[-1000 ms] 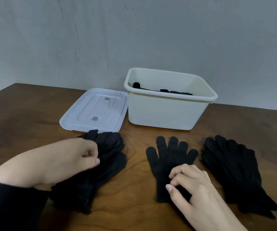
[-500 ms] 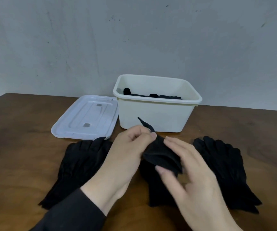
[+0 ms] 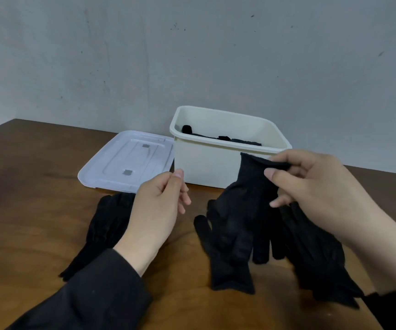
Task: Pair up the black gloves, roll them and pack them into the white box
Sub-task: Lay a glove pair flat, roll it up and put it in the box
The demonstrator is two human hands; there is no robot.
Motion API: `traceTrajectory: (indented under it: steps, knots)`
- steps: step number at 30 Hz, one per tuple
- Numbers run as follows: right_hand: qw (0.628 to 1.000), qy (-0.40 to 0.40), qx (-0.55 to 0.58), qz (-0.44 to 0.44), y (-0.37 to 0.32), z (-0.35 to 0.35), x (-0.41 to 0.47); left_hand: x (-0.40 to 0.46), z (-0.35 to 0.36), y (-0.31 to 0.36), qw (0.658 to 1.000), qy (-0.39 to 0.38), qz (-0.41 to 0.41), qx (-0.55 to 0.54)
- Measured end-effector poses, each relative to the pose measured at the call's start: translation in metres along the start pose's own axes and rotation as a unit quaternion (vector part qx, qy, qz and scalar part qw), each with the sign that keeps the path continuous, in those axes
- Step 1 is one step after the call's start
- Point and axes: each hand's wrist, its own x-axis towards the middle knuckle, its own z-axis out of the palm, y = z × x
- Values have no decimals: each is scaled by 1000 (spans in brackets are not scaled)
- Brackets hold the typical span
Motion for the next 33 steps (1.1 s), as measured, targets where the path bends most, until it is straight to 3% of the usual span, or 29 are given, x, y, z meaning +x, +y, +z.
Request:
traceTrajectory:
  steps: [5,8,9,11,13,16,25,27,30,33]
  knots:
    - [993,88,31,-74,4,6,-4,-1,0,-1,1000,-11,5,24]
    - [993,42,-55,-92,36,28,-36,-2,-3,0,990,-75,33,117]
    - [993,-14,-80,-84,52,39,-49,-3,-5,0,973,-117,56,192]
    - [981,-128,-124,-80,82,60,-73,-6,-10,-3,903,-213,115,354]
    - [967,-160,-155,-126,105,71,-85,-10,-11,-8,832,-298,153,442]
    - [967,-178,-135,-121,111,72,-85,-15,-7,-15,776,-358,168,492]
    - [973,-136,-137,-126,109,63,-90,-15,-6,-17,774,-384,187,468]
    - [976,-118,-149,-108,111,57,-89,-17,-4,-15,760,-409,205,461]
    - [963,-166,-192,-94,120,51,-88,-19,-2,-17,734,-442,210,471]
    - [950,-211,-215,-85,121,46,-86,-17,-1,-20,731,-451,211,467]
